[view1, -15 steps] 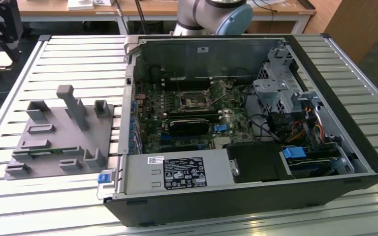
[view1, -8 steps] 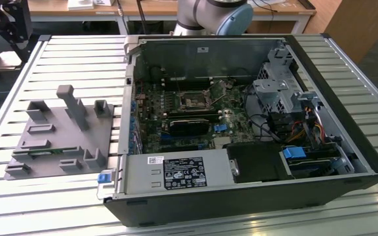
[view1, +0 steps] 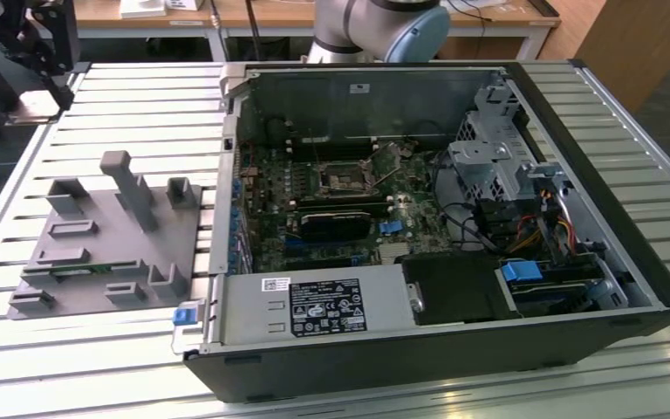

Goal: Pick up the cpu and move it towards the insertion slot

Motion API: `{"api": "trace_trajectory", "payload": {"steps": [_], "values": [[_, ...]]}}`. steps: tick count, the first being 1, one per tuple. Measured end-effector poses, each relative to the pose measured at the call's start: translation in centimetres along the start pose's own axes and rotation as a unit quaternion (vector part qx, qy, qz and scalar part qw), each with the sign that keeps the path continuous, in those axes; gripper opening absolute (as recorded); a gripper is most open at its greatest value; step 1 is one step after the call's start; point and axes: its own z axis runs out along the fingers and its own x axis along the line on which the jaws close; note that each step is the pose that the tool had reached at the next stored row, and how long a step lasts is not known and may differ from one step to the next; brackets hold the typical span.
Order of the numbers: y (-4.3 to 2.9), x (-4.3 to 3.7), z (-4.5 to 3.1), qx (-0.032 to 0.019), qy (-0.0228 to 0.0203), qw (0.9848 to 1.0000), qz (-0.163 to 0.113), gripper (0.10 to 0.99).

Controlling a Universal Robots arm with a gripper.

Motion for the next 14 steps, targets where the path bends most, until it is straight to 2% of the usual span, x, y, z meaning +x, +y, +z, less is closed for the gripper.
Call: {"api": "trace_trajectory", "payload": {"steps": [14], "values": [[-0.07, -4.15, -0.01, 0.0, 0.0001, 1.0, 0.0, 0.529]]}}
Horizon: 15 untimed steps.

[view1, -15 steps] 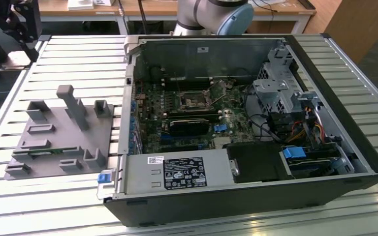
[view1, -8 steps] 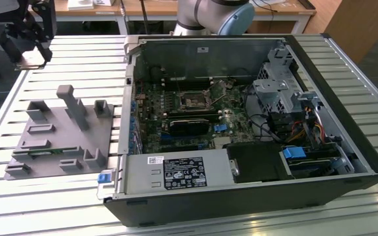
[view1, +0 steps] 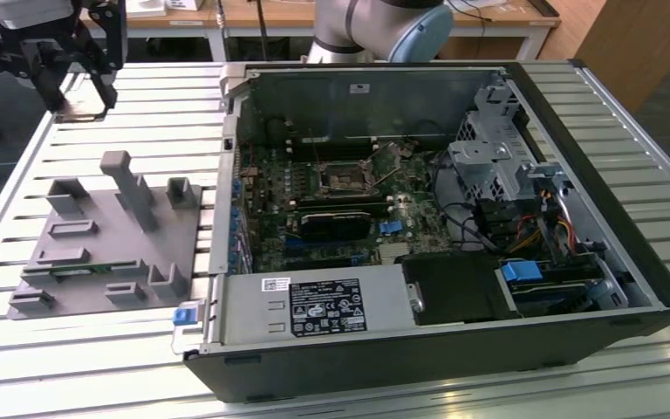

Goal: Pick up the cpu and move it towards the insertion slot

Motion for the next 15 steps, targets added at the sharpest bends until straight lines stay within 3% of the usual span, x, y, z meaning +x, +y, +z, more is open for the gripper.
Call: {"api": "trace_trajectory", "payload": {"steps": [9, 15], "values": [[0.19, -2.18, 0.0, 0.0, 0.0, 1.0, 0.0, 0.529], [0.75, -3.32, 0.03, 0.0, 0.0, 1.0, 0.0, 0.529]]}}
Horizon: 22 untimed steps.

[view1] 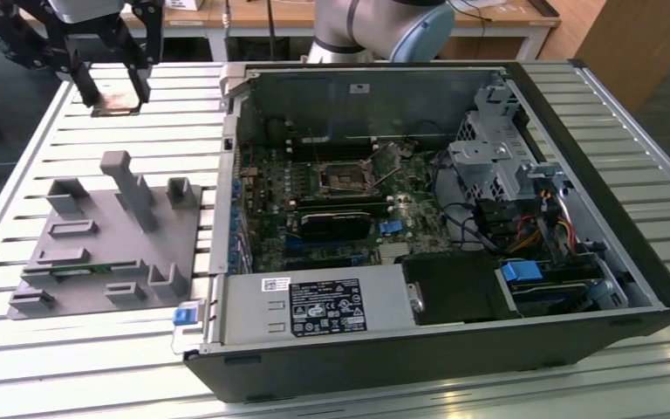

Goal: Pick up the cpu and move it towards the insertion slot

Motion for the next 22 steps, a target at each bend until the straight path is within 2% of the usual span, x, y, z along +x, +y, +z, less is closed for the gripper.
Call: {"api": "trace_trajectory", "payload": {"steps": [22], "values": [[1.96, -4.5, 0.06, 0.0001, 0.0001, 1.0, 0.0, 0.529]]}}
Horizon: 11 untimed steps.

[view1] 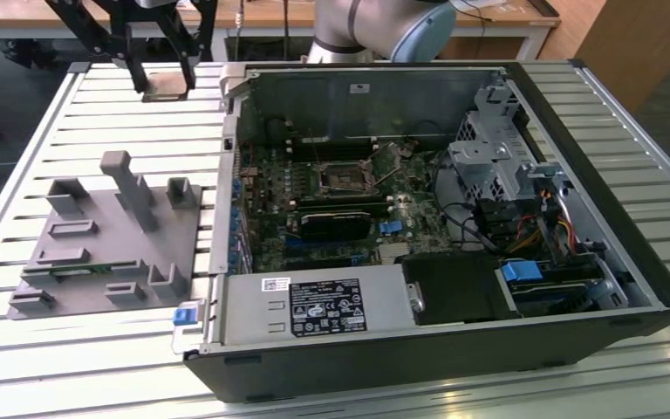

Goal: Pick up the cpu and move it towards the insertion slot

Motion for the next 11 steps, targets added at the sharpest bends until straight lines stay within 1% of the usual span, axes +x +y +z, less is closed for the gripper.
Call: {"api": "trace_trajectory", "payload": {"steps": [11], "values": [[0.67, -3.43, 0.03, 0.0, 0.0, 1.0, 0.0, 0.529]]}}
